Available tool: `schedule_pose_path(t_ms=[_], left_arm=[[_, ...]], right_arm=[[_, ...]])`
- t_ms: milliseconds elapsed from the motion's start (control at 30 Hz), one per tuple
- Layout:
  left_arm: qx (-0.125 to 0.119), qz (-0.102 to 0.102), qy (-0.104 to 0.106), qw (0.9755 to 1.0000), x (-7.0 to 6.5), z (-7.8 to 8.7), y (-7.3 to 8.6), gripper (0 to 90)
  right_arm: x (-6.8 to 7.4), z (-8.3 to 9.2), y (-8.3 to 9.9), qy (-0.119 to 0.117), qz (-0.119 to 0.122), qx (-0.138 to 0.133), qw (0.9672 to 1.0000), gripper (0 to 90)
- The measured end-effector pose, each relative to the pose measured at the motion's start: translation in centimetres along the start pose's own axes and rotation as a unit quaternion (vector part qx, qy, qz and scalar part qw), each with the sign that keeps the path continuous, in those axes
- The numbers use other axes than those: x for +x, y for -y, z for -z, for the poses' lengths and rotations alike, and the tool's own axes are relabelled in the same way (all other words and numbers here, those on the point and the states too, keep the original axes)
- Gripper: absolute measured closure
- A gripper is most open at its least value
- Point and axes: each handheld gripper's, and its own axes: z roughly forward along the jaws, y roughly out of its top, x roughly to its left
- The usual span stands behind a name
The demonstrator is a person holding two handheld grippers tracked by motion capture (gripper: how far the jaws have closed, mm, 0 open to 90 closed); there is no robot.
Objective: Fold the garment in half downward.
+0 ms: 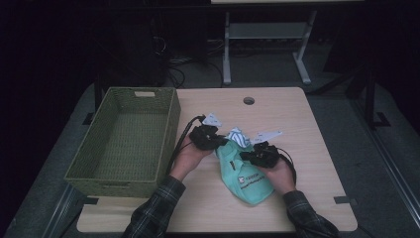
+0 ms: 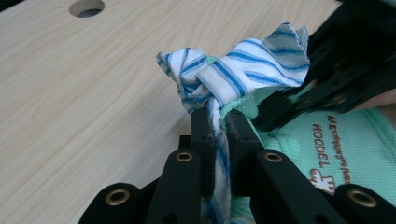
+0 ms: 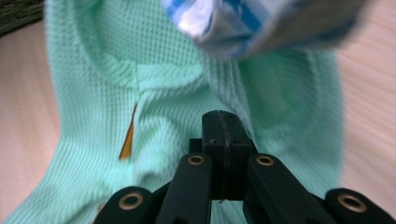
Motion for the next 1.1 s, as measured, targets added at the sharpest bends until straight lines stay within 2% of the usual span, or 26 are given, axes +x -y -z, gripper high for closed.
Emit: schedule_pose_path(t_ms=[33, 267, 433, 633, 733, 867, 1100], left_arm=[[0.002, -0.002, -0.003, 1.0000, 0.1, 0.1, 0.0, 83.4], [0.005, 0.001, -0.015, 0.9999, 0.5, 0.3, 0.4, 83.3], [0.007, -0.003, -0.018, 0.9998, 0.3, 0.2, 0.5, 83.2], [0.009, -0.006, -0.025, 0.9996, 0.4, 0.4, 0.6, 83.2], [0.010, -0.005, -0.026, 0.9996, 0.4, 0.4, 0.6, 83.2], [0.010, -0.008, -0.028, 0.9995, 0.2, 0.5, 0.7, 83.1], [0.011, -0.024, -0.025, 0.9993, -0.6, 0.9, 0.7, 83.1]], right_arm=[[-0.1, 0.5, 0.1, 0.000, 0.006, -0.004, 1.0000, 89.9], [-0.3, 3.6, 2.5, 0.010, -0.007, 0.001, 0.9999, 89.8], [0.3, 5.1, 3.9, 0.010, -0.010, 0.007, 0.9999, 89.8], [1.3, 5.5, 5.2, 0.008, 0.007, 0.034, 0.9994, 89.7], [1.4, 5.8, 5.6, 0.007, 0.003, 0.040, 0.9992, 89.8], [1.1, 5.6, 6.0, 0.011, 0.002, 0.055, 0.9984, 89.9], [0.3, 5.2, 5.5, 0.017, 0.000, 0.053, 0.9984, 89.9]])
